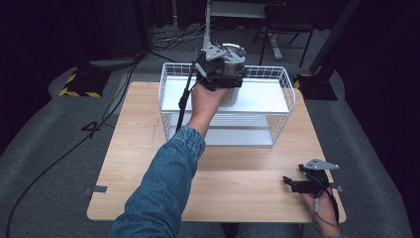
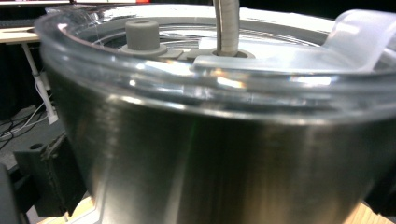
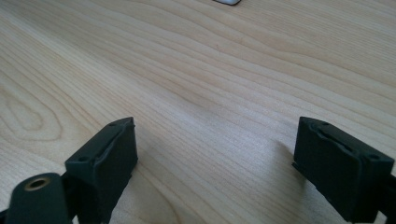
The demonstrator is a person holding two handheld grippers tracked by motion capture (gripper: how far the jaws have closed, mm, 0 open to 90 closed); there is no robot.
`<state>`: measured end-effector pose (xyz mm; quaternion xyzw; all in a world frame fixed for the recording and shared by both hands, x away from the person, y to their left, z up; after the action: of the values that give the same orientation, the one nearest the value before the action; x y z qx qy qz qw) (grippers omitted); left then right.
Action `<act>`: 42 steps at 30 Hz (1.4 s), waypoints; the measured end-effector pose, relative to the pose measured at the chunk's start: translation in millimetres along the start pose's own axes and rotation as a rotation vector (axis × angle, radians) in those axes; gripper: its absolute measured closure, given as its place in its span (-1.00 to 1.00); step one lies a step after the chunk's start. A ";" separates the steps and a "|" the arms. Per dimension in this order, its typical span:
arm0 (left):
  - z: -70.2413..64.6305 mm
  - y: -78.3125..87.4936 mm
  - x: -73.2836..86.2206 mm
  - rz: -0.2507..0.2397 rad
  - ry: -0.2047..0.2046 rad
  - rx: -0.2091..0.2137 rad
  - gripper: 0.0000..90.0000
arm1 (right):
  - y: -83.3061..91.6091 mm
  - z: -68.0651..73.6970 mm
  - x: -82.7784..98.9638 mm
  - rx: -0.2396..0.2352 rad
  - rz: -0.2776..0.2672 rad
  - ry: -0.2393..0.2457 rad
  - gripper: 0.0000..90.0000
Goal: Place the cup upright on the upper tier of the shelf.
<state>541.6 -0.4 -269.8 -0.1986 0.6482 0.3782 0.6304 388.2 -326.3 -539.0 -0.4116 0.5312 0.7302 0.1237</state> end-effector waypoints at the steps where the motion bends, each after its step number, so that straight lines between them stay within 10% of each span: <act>1: 0.2 1.1 0.3 -0.003 -0.001 0.003 -1.00 | 0.0 0.0 0.0 0.000 0.000 0.000 -0.70; 18: -2.7 34.3 0.7 -0.044 -0.037 0.019 -1.00 | 0.1 -0.4 0.2 -0.003 0.006 0.001 -0.70; 42: -31.8 128.0 8.0 -0.078 -0.129 0.107 -1.00 | -9.8 0.0 -8.2 -0.031 0.016 0.027 -0.77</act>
<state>425.3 59.1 -249.4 -0.1650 0.6173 0.3300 0.6949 399.4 -320.2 -539.6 -0.4193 0.5247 0.7335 0.1044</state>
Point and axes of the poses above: each handheld gripper's, and its own axes: y roughly backward along the jaws, x roughly out of its underside, z roughly to its left, the point moved 5 cm from there along -y, roughly forward along the jaws, and after that the axes turned 8 degrees about -y, right-handed, at the moved point
